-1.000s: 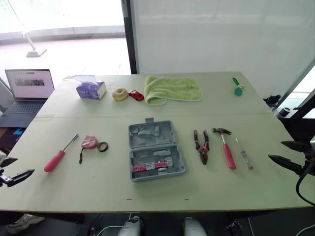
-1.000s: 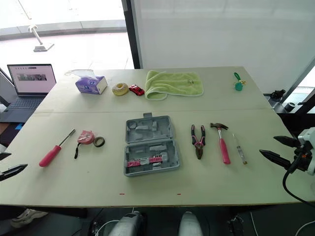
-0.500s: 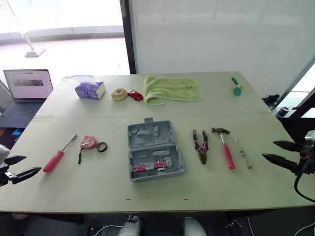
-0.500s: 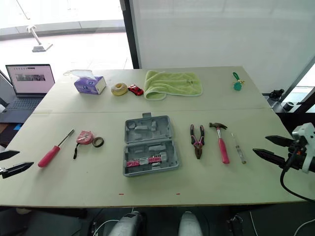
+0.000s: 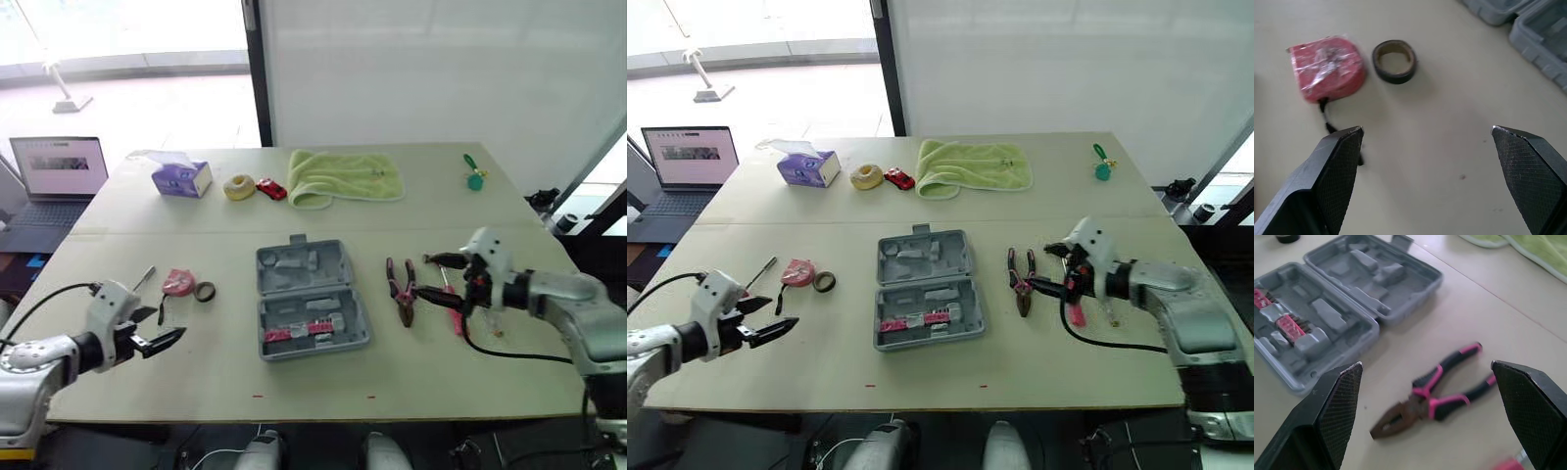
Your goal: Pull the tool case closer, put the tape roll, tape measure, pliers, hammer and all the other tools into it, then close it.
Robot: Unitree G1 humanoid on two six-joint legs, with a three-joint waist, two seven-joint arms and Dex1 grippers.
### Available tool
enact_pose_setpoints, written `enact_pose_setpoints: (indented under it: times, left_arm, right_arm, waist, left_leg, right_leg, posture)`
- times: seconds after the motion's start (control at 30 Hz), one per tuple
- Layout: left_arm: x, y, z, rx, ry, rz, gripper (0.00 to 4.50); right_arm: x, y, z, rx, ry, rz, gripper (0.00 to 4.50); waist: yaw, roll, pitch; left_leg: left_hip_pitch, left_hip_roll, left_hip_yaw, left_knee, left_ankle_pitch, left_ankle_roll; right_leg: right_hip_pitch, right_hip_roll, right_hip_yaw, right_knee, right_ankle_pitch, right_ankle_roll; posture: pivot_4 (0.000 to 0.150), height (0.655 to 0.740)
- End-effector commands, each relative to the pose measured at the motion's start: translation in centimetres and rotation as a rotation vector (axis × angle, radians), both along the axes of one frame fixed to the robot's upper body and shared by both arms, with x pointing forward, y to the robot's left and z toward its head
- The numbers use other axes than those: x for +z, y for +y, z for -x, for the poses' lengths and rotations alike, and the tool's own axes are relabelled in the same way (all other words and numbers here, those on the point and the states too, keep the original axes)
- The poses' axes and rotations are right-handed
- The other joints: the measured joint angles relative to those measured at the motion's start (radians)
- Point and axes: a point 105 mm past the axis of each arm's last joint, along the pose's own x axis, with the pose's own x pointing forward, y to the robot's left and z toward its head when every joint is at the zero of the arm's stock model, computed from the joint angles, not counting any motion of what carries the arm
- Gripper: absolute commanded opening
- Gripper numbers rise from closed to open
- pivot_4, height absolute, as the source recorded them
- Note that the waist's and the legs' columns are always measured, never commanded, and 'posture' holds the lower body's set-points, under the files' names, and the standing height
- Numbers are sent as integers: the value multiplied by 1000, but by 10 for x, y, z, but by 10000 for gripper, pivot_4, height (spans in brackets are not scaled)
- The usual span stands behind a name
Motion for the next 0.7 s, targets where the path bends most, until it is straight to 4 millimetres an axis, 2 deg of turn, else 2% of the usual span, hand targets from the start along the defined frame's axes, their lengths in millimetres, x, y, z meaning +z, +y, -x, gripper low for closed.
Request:
enact_pose_setpoints:
  times: [0.03, 0.07, 0.13, 0.27, 0.3, 0.33, 0.47, 0.57, 0.7]
  left_arm:
    - [-3, -17, -8, -11, -42, -28, 35940]
    - [-4, -24, -11, -32, -62, -31, 31192]
    - [-5, -37, -15, -82, -83, -17, 20719]
    - [-10, -55, -37, -79, -75, 60, 0]
    - [-11, -59, -41, -82, -74, 60, 0]
    - [-13, -61, -45, -83, -74, 57, 0]
    - [-27, -73, -55, -118, -55, 62, 0]
    - [-37, -85, -61, -173, -35, 55, 0]
    - [-33, -96, -76, -208, -60, 51, 0]
  right_arm:
    - [0, 24, -19, 27, -35, -8, 39312]
    - [-5, 29, -24, 32, -47, 19, 36619]
    - [-17, 35, -30, 60, -61, 78, 26871]
    - [-40, 45, -41, 116, -67, 161, 5943]
    - [-44, 47, -43, 132, -66, 188, 1187]
    - [-46, 48, -46, 142, -65, 203, 524]
    - [-50, 55, -57, 166, -79, 217, 524]
    - [-61, 57, -65, 185, -83, 272, 524]
    - [-66, 65, -71, 209, -70, 276, 524]
  waist:
    - [-1, 0, 0]
    - [-1, 0, 0]
    - [-1, 0, 0]
    - [1, -1, 0]
    - [-1, 0, 0]
    - [-3, 0, 0]
    - [-12, 0, 0]
    - [-15, -1, 0]
    - [-12, -1, 0]
  left_leg:
    - [0, 0, 0, 0, 0, 0]
    - [0, 0, 0, 0, 0, 0]
    - [0, 0, 0, 0, 0, 0]
    - [0, 0, 0, 1, 0, 0]
    - [-1, 0, 0, 1, 0, -1]
    - [-1, 0, 0, 1, 1, -1]
    - [0, 1, 0, 1, 1, -2]
    - [0, 2, 0, 1, 2, -3]
    - [0, 2, -1, 0, 3, -5]
  right_leg:
    - [0, 0, 0, 0, 0, 0]
    - [0, 1, 0, 0, 0, 0]
    - [0, 2, 0, 0, 1, -1]
    - [1, 3, -1, 0, 1, -1]
    - [0, 4, -1, 0, 1, -1]
    - [0, 5, -1, 0, 2, -1]
    - [0, 7, 0, 0, 3, -1]
    - [0, 8, 0, 0, 3, -1]
    - [0, 8, 0, 0, 3, -2]
  posture:
    - [1500, 7367]
    - [1500, 7367]
    - [1500, 7367]
    - [1500, 7367]
    - [1500, 7367]
    - [1500, 7367]
    - [1500, 7367]
    - [1500, 7367]
    - [1500, 7367]
